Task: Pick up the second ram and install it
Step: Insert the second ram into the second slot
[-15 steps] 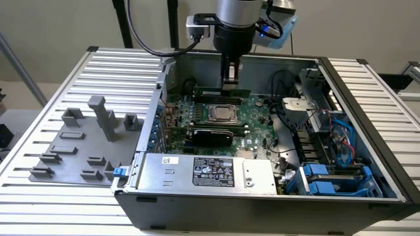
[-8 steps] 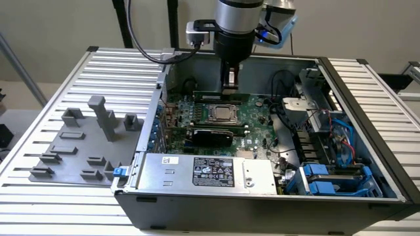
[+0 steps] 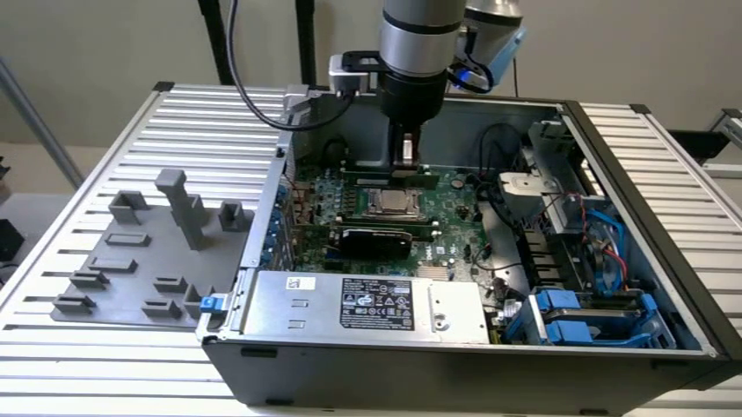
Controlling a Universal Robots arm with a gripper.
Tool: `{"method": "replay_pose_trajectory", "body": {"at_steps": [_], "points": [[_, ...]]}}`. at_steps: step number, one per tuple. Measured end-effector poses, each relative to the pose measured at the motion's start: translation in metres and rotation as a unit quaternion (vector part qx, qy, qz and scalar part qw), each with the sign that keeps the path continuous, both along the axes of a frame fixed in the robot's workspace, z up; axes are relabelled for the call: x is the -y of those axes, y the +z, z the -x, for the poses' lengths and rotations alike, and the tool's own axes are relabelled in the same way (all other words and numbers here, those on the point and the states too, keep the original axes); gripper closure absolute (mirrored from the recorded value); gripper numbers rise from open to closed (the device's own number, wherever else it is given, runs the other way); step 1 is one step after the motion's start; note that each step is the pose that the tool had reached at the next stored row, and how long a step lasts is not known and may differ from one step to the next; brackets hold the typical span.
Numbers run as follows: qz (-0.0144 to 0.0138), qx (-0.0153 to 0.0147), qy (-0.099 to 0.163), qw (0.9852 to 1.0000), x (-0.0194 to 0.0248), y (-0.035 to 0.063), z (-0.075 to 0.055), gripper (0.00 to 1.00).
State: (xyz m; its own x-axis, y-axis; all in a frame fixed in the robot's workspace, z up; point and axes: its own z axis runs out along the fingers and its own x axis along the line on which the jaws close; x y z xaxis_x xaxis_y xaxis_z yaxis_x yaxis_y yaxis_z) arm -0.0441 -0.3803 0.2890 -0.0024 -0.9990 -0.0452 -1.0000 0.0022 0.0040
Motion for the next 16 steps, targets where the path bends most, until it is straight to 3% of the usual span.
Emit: {"method": "replay_pose_trajectory", "body": {"at_steps": [8, 16], "points": [[0.0009, 0.0000, 0.000, 1.0000, 0.0000, -0.0145, 0.000, 1.00], [0.0037, 0.0000, 0.000, 1.0000, 0.0004, -0.0291, -0.001, 1.00]]}}
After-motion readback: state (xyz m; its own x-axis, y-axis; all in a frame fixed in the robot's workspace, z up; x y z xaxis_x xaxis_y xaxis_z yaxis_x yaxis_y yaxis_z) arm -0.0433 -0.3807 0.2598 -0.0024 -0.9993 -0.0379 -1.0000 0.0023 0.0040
